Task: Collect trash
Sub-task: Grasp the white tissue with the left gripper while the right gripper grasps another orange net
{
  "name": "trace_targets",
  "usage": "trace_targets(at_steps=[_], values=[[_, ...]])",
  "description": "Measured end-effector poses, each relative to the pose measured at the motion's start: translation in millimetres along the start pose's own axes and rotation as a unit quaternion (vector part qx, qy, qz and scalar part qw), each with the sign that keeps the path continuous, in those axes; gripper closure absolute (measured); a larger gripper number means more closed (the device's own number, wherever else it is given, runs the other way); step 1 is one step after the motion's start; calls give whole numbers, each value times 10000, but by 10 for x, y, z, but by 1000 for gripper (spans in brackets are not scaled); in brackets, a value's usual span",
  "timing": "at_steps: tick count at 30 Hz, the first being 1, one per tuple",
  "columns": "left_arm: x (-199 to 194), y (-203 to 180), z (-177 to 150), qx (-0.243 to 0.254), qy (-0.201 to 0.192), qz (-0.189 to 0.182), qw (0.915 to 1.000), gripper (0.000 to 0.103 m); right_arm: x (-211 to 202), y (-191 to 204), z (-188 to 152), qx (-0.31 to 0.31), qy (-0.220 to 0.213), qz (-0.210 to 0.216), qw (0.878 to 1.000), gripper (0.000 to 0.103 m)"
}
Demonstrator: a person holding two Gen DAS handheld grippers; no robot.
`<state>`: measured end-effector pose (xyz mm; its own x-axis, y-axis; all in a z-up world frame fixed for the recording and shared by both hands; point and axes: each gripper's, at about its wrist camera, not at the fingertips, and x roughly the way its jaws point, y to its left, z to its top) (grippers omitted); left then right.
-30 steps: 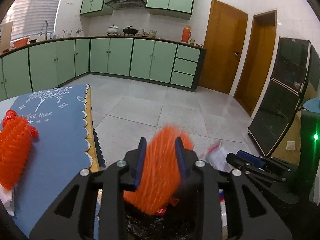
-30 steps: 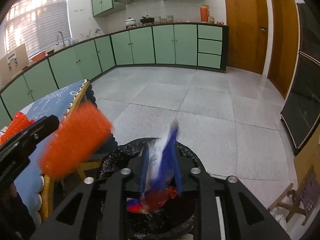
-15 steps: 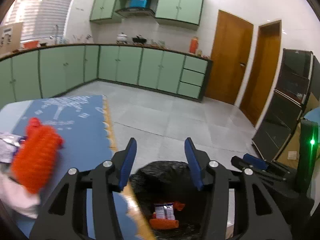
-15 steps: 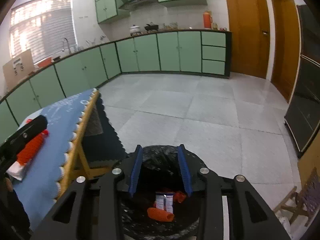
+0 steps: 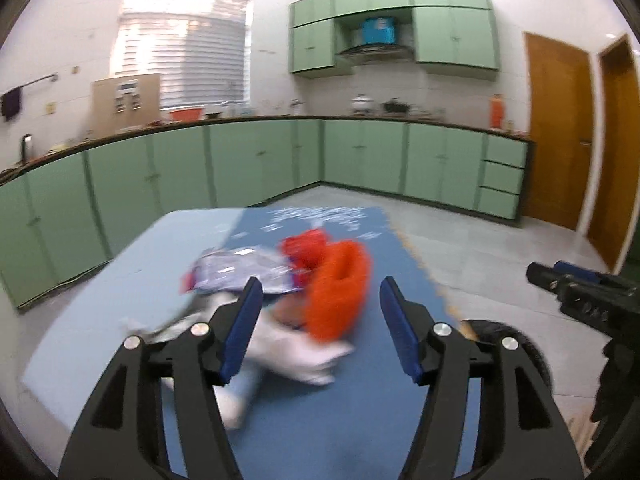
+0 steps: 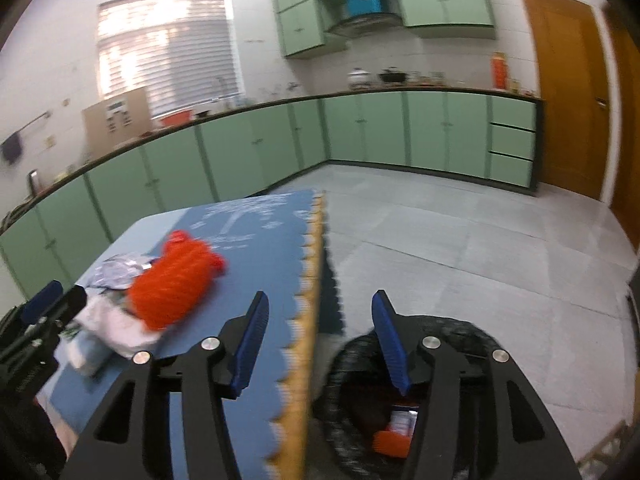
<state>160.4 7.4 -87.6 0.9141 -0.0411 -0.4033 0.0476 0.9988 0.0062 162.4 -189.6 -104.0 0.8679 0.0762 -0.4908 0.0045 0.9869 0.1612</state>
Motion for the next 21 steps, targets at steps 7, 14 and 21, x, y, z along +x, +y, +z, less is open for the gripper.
trace_targets(at_steps=[7, 14, 21], values=[[60, 422, -24, -335, 217, 388, 9984, 40, 124, 526, -43, -366, 154, 414, 9984, 50], [308, 518, -85, -449, 529, 211, 9974, 44, 177, 706, -60, -568, 210, 456, 9971, 50], [355, 511, -179, -468, 620, 62, 9970, 86, 246, 709, -52, -581, 236, 444, 9970, 50]])
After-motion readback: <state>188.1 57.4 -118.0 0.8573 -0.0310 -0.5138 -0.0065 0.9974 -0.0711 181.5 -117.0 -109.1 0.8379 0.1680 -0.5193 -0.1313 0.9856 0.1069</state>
